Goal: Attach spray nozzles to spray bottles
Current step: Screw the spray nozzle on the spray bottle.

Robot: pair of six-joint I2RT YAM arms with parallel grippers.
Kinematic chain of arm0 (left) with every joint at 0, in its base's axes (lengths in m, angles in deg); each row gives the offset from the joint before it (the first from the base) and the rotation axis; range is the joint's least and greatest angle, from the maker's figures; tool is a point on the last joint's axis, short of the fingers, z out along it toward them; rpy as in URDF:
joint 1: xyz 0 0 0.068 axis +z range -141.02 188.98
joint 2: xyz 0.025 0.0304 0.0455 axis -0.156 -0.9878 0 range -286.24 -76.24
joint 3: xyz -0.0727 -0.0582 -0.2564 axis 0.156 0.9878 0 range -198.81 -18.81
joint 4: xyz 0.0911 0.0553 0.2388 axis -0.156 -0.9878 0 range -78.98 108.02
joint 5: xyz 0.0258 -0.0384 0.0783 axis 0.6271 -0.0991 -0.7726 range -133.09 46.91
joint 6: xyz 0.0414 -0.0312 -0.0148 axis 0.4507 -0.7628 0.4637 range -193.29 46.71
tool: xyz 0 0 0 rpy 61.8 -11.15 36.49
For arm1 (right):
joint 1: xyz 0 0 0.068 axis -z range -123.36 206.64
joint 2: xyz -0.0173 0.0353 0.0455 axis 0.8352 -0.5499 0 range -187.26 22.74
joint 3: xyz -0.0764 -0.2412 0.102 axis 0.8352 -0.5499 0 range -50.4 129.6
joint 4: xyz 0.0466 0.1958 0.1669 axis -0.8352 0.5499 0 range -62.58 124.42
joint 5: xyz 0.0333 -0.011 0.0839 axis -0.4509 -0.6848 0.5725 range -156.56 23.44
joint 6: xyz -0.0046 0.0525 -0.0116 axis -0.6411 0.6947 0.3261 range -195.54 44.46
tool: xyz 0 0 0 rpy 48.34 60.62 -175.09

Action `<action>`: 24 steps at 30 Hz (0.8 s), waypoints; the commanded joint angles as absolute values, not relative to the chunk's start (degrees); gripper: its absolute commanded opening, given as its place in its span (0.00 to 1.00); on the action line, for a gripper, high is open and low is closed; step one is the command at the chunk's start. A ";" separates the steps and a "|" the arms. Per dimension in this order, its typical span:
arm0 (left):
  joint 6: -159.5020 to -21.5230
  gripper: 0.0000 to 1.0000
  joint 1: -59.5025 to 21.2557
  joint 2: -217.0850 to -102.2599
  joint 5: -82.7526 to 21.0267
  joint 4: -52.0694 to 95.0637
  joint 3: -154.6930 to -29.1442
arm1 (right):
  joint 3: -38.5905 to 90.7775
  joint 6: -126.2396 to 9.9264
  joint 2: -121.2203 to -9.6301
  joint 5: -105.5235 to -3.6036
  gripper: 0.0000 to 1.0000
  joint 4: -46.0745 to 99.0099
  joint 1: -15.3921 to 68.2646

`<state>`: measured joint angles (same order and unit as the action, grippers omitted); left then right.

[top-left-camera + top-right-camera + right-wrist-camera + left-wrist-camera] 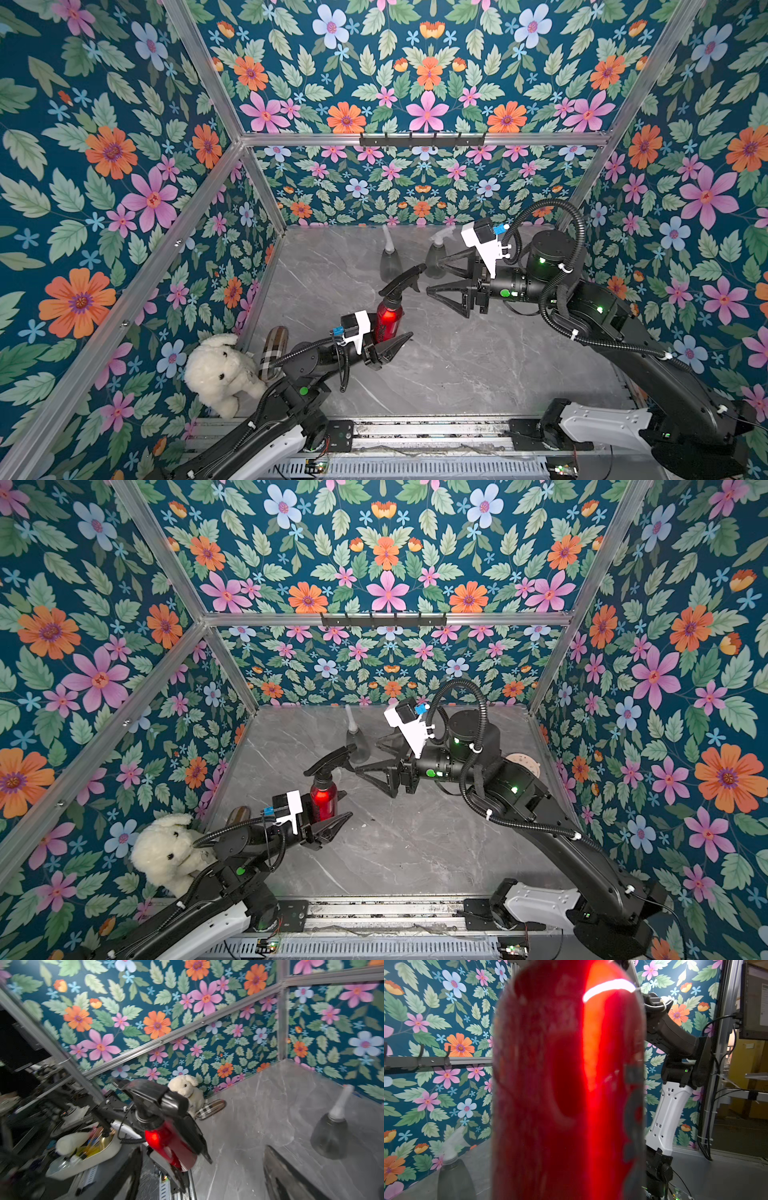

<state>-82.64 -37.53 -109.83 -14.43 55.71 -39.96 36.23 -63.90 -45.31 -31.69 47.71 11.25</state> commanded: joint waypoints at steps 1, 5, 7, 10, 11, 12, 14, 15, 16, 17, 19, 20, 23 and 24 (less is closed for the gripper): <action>-84.78 0.00 -37.43 -110.68 -11.00 59.88 -40.40 | 37.92 -66.67 -47.48 -21.50 0.95 44.72 11.40; -85.68 0.00 -37.51 -111.78 -10.50 61.34 -40.16 | 39.96 -67.86 -49.47 -21.00 0.96 45.70 11.38; -85.85 0.00 -37.44 -112.35 -9.98 61.43 -40.42 | 41.28 -68.69 -50.37 -21.22 0.96 46.89 11.19; -85.56 0.00 -37.47 -112.93 -9.66 61.02 -40.76 | 42.40 -69.68 -51.08 -23.05 0.93 47.85 10.86; -85.51 0.00 -37.48 -113.05 -9.66 60.70 -40.86 | 42.77 -69.95 -51.20 -23.42 0.92 48.17 10.85; -85.43 0.00 -37.44 -113.23 -9.64 60.45 -40.92 | 43.19 -70.24 -51.31 -23.67 0.89 48.51 10.85; -85.42 0.00 -37.50 -113.59 -9.93 60.17 -41.12 | 44.51 -71.26 -51.76 -23.65 0.84 50.00 10.44; -85.42 0.00 -37.49 -113.68 -10.17 60.05 -41.13 | 45.18 -72.14 -52.11 -24.36 0.81 51.20 9.88; -85.29 0.00 -37.44 -113.68 -10.46 59.73 -41.21 | 45.93 -73.23 -52.52 -25.52 0.77 52.50 9.21; -85.17 0.00 -37.43 -113.73 -10.61 59.50 -41.26 | 46.46 -74.01 -52.96 -26.70 0.74 53.68 8.57; -84.91 0.00 -37.44 -113.86 -10.78 58.80 -41.65 | 47.13 -74.98 -53.62 -28.95 0.67 55.15 7.54; -84.89 0.00 -37.43 -113.86 -11.00 58.55 -41.63 | 47.16 -75.17 -53.80 -29.77 0.63 55.28 7.22; -84.48 0.00 -37.45 -113.69 -11.77 57.92 -41.84 | 47.53 -75.40 -53.99 -31.45 0.51 55.87 6.46; -84.25 0.00 -37.44 -113.60 -12.16 57.69 -41.91 | 47.68 -75.54 -54.08 -32.11 0.47 56.21 6.06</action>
